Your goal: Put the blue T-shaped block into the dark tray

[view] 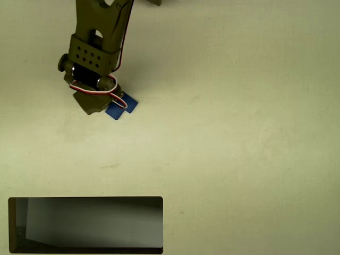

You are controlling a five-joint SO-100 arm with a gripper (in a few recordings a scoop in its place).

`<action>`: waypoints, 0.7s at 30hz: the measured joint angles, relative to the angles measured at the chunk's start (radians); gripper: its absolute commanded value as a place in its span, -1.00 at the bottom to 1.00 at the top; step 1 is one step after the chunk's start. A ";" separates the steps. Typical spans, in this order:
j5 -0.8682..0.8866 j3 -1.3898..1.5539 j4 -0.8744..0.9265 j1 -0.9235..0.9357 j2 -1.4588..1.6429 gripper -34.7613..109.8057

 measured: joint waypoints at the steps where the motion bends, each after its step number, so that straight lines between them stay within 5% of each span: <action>1: -0.005 0.002 0.006 -0.003 0.006 -0.52; 6: -0.141 -0.120 0.160 0.078 0.006 -0.52; 14: -0.146 -0.183 0.756 0.095 0.120 -0.52; 21: -0.083 0.066 0.595 -0.011 0.202 -0.52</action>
